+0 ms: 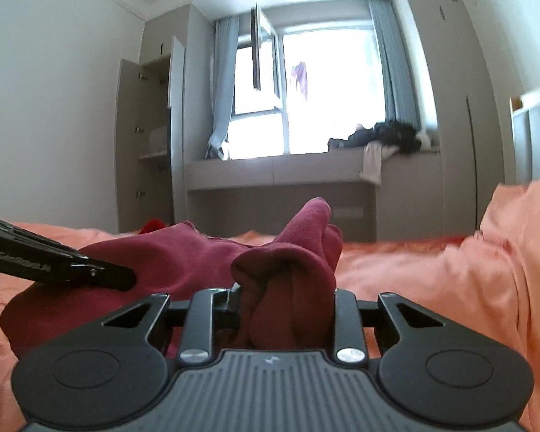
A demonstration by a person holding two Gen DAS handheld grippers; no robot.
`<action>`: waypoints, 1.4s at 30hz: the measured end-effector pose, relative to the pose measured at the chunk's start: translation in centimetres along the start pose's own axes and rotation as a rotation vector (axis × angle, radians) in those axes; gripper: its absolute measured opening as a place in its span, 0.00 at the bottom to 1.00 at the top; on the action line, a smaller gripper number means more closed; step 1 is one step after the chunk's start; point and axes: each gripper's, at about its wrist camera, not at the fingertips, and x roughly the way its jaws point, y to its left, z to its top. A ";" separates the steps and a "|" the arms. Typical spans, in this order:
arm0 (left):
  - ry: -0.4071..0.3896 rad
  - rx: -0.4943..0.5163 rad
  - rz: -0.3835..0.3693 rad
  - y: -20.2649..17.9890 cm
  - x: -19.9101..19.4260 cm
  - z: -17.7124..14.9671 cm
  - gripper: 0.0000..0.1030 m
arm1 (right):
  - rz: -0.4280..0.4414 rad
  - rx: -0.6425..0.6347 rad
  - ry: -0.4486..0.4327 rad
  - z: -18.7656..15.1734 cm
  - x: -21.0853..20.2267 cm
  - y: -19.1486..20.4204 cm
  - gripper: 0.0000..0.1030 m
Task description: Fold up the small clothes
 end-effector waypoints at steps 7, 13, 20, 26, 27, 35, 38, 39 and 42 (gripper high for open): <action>0.101 -0.101 0.050 1.6 4.3 -1.6 0.21 | -0.018 0.032 0.108 -0.6 4.8 -0.9 0.31; 0.121 -0.151 0.071 1.9 4.2 -1.9 0.28 | -0.025 0.046 0.150 -1.1 5.2 -1.2 0.39; 0.133 -0.175 0.162 1.2 2.9 -2.0 0.65 | -0.076 0.100 0.192 -1.3 5.4 -2.2 0.67; 0.115 -0.170 0.191 0.5 1.2 -1.7 0.82 | -0.104 0.148 0.189 -1.2 4.6 -3.2 0.89; 0.112 -0.179 0.187 0.5 0.9 -1.5 0.85 | -0.106 0.153 0.185 -1.3 4.3 -3.3 0.92; 0.061 -0.189 0.201 -0.5 -2.9 -0.2 0.95 | -0.122 0.176 0.111 -0.2 0.7 -3.0 1.00; 0.025 -0.175 0.209 -1.3 -5.1 0.1 0.98 | -0.114 0.166 0.057 0.5 -1.6 -2.3 1.00; 0.012 -0.172 0.212 -1.6 -5.8 0.2 0.99 | -0.113 0.159 0.039 0.8 -2.3 -2.1 1.00; -0.028 -0.167 0.215 -2.3 -8.3 0.3 0.99 | -0.106 0.130 -0.020 1.6 -4.3 -1.1 1.00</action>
